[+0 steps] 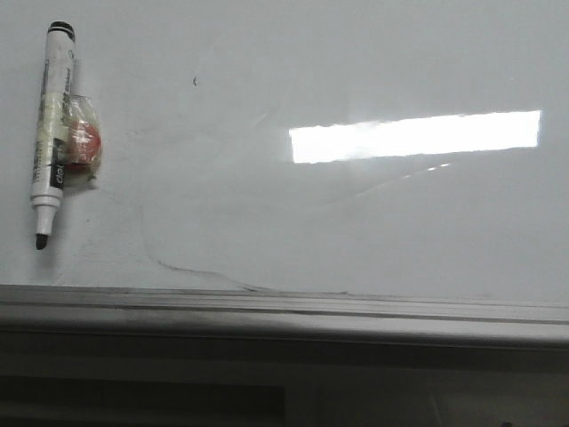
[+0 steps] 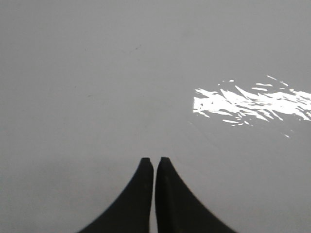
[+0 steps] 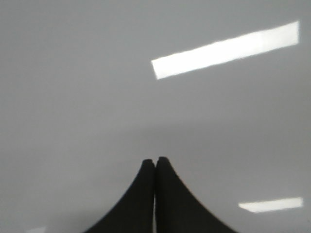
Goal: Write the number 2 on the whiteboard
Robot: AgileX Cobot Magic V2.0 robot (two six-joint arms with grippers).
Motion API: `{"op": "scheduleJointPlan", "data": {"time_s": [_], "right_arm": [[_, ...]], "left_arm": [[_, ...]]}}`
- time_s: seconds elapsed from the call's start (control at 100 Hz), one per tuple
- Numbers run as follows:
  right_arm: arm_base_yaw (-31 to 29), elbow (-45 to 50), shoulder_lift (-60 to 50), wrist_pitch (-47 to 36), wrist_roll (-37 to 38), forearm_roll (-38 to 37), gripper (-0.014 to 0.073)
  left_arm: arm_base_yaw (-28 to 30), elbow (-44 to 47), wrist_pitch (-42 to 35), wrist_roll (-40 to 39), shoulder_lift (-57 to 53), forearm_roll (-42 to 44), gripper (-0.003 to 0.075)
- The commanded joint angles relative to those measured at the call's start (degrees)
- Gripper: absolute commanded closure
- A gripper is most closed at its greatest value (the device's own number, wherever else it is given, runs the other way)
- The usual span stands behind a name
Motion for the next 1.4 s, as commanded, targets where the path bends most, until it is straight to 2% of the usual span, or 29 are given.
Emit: {"op": "scheduleJointPlan", "data": {"time_s": [0.0,0.06,0.21,0.28,0.45,0.53,0.7,0.77,0.84,0.92,1.06,1.25,1.31,1.39], "right_arm": [[-0.37,-5.14,2.55,-1.79,-0.02,4.93,0.0653],[-0.37,-7.52,4.52,0.47,-0.02,7.33,0.0652],[-0.37,-14.54,9.62,10.67,-3.67,7.22,0.0643],[-0.37,-17.22,11.93,14.25,-3.95,7.22,0.0643],[-0.37,-18.49,13.16,16.88,-3.95,7.59,0.0643],[-0.37,-18.49,13.16,18.89,-3.95,7.59,0.0643],[-0.37,-18.38,13.16,19.46,-3.95,7.59,0.0643],[-0.37,-18.28,13.16,19.46,-3.95,7.59,0.0643],[-0.37,-17.87,13.16,19.35,-3.95,7.59,0.0643],[-0.37,-17.04,13.16,18.7,-3.95,7.59,0.0643],[-0.37,-17.04,13.16,16.99,-3.95,7.47,0.0643],[-0.37,-17.04,13.16,16.96,-3.95,7.47,0.0643],[-0.37,-17.04,13.16,16.96,-3.95,7.47,0.0643],[-0.37,-17.04,13.16,16.96,-3.95,7.47,0.0643]], "left_arm": [[0.15,-5.41,-1.34,-0.2,1.32,-1.14,0.074],[0.15,-8.12,0.44,-0.2,3.6,-1.14,0.074],[0.15,-15.1,6.24,-0.2,9.81,-1.3,0.074],[0.15,-16.95,6.64,-0.2,12.04,-2.38,0.0739],[0.15,-17.64,6.52,-0.05,14.4,-2.76,0.0722],[0.15,-17.43,4.86,0.09,14.61,-2.76,0.0629],[0.15,-15.49,-4.18,0.09,15.73,-2.76,0.0302],[0.15,-13.86,-9.55,0.09,16.7,-2.76,0.0272],[0.15,-12.24,-14.75,0.09,17.66,-2.76,0.0288],[-0.8,-11.98,-16.55,0.09,18.82,-2.76,0.0314],[-7.0,-11.98,-19.44,-0.35,21.28,-1.76,0.0346],[-23.04,-11.98,-29.01,-0.35,25.0,7.89,0.0341],[-26.93,-12.1,-28.89,-0.35,26.63,6.83,0.0341],[-33.0,-12.1,-26.91,-0.35,29.58,1.08,0.0341]]}}
